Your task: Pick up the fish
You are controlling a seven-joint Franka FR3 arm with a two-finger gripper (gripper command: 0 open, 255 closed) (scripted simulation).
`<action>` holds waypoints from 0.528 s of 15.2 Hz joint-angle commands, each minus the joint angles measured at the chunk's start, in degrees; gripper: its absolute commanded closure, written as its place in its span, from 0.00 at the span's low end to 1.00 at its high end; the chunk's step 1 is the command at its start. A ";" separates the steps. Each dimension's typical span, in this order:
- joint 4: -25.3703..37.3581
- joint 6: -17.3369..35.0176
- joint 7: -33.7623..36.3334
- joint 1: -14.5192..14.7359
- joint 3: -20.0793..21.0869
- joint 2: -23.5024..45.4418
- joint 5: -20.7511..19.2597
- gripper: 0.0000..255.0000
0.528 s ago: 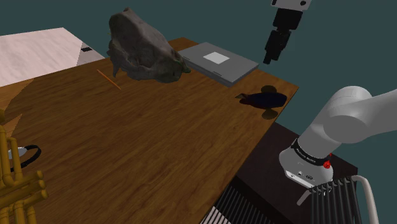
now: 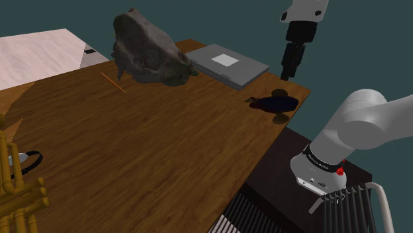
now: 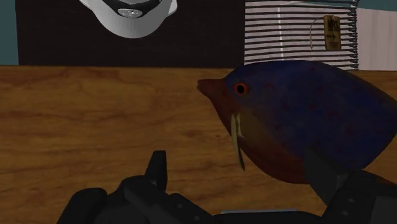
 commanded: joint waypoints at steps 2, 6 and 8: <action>-1.89 0.11 -0.75 0.96 1.10 -3.10 1.50 0.00; -5.14 2.72 -1.91 0.10 1.81 -3.53 1.89 0.00; -6.39 3.79 -2.30 -0.11 2.02 -3.65 2.02 0.00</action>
